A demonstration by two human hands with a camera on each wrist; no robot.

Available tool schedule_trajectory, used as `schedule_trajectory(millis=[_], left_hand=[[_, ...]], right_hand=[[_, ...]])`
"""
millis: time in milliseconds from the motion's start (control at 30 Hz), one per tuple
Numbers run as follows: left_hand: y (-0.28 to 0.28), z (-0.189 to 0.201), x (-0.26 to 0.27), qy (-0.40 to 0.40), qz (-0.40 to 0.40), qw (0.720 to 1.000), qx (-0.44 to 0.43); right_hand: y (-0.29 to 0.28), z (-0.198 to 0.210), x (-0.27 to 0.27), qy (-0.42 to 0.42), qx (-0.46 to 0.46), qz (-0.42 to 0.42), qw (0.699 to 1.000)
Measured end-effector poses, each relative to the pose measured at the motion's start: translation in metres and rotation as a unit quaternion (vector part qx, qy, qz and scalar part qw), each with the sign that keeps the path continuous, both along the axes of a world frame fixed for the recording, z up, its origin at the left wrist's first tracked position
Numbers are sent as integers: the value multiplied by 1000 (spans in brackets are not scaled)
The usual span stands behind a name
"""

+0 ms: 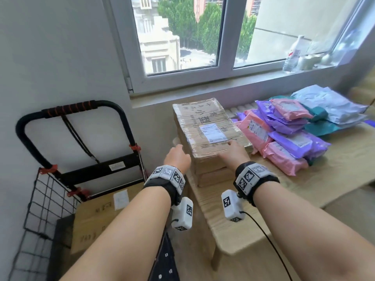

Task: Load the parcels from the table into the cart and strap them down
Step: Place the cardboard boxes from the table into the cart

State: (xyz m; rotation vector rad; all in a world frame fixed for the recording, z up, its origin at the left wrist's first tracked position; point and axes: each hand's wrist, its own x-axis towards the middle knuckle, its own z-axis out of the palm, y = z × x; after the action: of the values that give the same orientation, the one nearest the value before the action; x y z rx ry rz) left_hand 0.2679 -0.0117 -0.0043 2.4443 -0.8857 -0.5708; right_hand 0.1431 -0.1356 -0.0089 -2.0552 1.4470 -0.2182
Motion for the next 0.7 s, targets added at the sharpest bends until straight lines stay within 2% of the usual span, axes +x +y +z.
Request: schedule_trajectory(millis=[100,200,367,467,700], left_hand=[[-33,-11,-13,1,14,1000,-1],[-57,-22,-21,15,38,999,5],[-80,-28,-28,33,116,993,11],[-87,-24,-36,39,141,989,3],[-109,-24,-66,59,47,997,-7]], right_hand=[[-35,-6,-13,25,-37,-32,999],[-68,-12,-23,43,-20,-50,998],[-97,-25,-29,64,18,-10,998],[-104,-28,-30,69,6,-8,998],[-119,-24,-43,91,-16,-13,996]])
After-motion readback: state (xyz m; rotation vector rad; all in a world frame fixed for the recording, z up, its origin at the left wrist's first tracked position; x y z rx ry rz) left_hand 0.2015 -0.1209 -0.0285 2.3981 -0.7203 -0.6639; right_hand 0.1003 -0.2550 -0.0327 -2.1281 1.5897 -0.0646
